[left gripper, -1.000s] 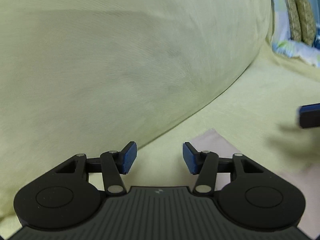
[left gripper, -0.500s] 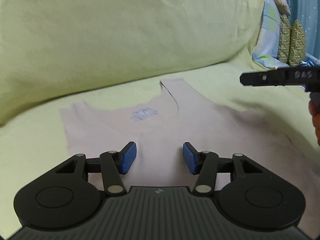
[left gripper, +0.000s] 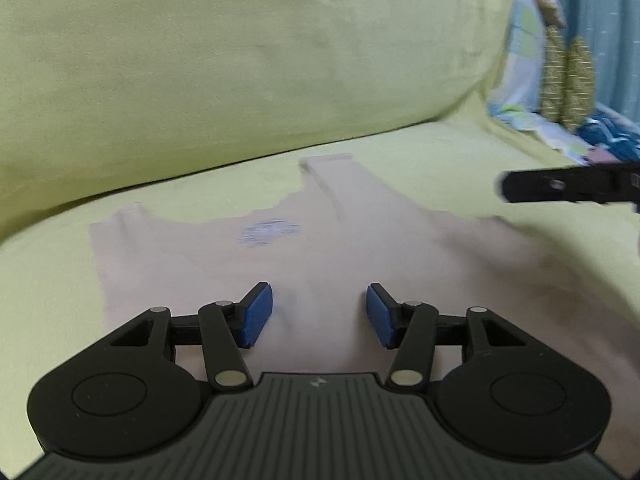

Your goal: Fold clothes

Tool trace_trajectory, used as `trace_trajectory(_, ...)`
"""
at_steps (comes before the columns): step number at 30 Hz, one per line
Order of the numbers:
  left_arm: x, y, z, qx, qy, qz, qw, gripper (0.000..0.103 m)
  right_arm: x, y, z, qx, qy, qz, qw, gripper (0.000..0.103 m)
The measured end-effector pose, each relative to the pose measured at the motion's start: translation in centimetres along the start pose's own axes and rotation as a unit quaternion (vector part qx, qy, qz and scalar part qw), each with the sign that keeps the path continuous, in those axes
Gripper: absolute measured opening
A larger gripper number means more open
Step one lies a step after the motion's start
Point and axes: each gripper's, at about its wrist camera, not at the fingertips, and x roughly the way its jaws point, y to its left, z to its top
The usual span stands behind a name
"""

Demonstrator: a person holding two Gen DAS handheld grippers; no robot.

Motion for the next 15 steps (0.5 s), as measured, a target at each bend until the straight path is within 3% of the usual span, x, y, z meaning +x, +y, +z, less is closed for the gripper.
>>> trace_trajectory(3, -1.1, 1.3, 0.2, -0.049, -0.02, 0.001, 0.9986, 0.056, 0.0, -0.3, -0.1, 0.005, 0.001, 0.004, 1.0, 0.054)
trace_trajectory(5, -1.7, 1.4, 0.3, -0.044, -0.032, 0.012, 0.9984, 0.056, 0.1, -0.3, -0.2, 0.007, 0.002, 0.006, 1.0, 0.055)
trace_trajectory(8, -0.6, 1.7, -0.3, -0.012, 0.002, 0.059, 0.9982, 0.057, -0.1, -0.2, -0.4, 0.0, 0.002, 0.012, 1.0, 0.056)
trace_trajectory(13, -0.2, 3.2, 0.1, -0.042, -0.021, 0.071, 0.9963, 0.057, -0.4, 0.1, -0.6, -0.016, 0.0, 0.016, 1.0, 0.057)
trace_trajectory(15, -0.4, 3.2, 0.3, -0.033, -0.031, 0.082, 0.9956, 0.057, -0.4, 0.2, -0.6, -0.019, -0.002, 0.015, 1.0, 0.057)
